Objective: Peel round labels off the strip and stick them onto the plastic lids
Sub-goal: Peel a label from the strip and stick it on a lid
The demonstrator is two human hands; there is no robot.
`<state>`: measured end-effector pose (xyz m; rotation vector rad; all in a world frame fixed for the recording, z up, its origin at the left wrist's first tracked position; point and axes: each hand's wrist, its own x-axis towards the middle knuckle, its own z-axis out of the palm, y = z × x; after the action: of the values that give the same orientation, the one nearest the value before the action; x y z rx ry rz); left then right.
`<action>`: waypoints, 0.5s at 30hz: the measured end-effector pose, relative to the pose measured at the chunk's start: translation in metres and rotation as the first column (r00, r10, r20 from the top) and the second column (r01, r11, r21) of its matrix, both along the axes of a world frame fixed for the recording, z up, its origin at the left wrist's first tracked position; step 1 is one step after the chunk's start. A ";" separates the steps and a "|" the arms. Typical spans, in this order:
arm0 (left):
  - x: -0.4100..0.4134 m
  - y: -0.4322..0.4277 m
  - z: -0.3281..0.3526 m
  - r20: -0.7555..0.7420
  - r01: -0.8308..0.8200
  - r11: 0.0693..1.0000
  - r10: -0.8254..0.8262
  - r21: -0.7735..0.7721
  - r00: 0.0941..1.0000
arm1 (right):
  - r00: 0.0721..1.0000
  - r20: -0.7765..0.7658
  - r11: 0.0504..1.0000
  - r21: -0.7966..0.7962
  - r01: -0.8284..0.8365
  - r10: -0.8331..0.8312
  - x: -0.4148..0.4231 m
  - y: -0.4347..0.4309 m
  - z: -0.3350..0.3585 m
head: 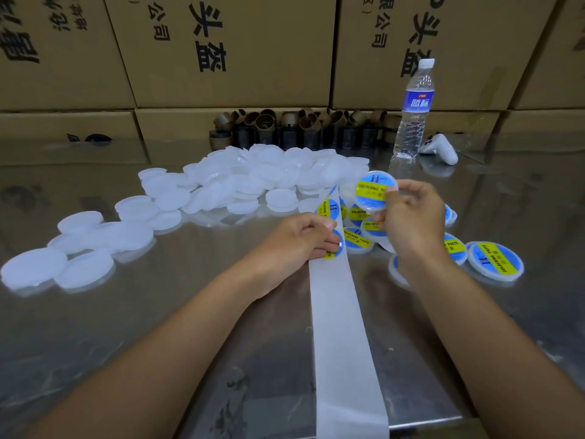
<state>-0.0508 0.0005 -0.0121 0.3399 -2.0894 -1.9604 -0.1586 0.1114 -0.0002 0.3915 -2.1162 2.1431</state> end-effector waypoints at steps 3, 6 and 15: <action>0.000 -0.001 0.002 -0.007 -0.047 0.999 0.047 -0.013 0.999 | 0.976 0.216 0.984 -0.164 0.064 -0.027 -0.009 0.006 0.001; 0.000 -0.005 0.003 -0.015 -0.118 0.993 0.118 -0.024 0.993 | 0.950 0.310 0.974 -0.196 0.111 -0.046 -0.011 0.008 0.001; 0.001 -0.007 0.007 -0.023 -0.187 0.981 0.188 0.043 0.982 | 0.927 -0.361 0.970 0.173 0.173 -0.101 0.009 0.001 -0.006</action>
<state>-0.0496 -0.0070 -0.0052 0.4971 -1.9269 -1.8879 -0.1495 0.1128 -0.0059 0.5756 -2.0865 1.6422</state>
